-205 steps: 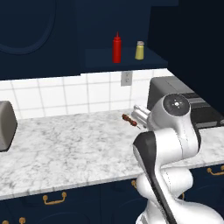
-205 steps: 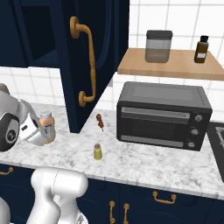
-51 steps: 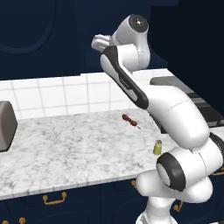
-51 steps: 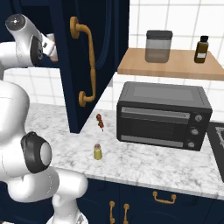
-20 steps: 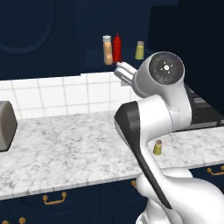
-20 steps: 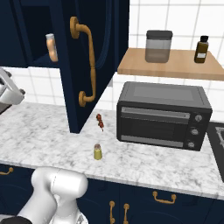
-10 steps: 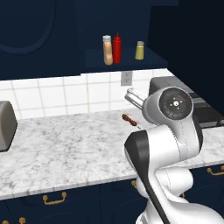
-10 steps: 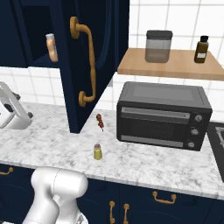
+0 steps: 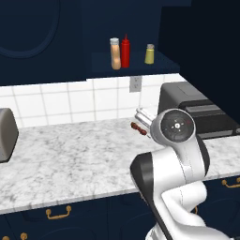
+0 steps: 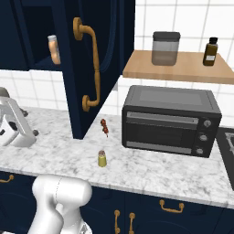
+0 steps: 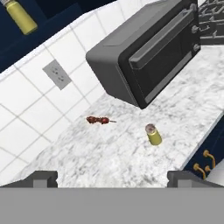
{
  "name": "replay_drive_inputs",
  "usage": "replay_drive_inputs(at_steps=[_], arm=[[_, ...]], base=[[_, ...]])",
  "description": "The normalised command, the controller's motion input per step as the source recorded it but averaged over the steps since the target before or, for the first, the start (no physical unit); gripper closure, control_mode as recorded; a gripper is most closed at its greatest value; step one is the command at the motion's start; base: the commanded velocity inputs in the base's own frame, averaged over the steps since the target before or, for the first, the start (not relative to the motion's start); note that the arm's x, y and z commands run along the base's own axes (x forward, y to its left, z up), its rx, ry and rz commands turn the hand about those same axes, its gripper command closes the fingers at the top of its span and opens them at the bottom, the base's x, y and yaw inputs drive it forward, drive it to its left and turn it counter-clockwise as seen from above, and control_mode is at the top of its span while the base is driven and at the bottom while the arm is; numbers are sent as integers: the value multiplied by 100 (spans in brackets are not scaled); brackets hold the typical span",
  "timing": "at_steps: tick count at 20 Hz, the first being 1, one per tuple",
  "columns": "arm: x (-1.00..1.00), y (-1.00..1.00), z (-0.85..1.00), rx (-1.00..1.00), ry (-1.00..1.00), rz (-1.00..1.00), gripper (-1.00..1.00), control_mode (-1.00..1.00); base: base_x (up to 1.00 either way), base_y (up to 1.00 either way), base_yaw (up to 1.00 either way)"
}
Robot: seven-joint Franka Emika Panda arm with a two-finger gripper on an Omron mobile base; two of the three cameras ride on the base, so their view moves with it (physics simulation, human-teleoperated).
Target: Put the shaker and condiment bottle from the counter next to their counterparts in the cabinet.
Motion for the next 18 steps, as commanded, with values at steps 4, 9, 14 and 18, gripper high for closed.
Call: replay_drive_inputs(at_steps=[4,9,14,18], arm=[[-18,-8,-29,0,0,-12,-100,-100],[-4,-22,-43,0,0,-11,-100,-100],[3,-23,-38,-1,0,-8,-100,-100],[9,-9,-17,-9,-6,0,-100,-100]], base=[[0,0,0],[0,0,0],[0,0,0],[0,0,0]])
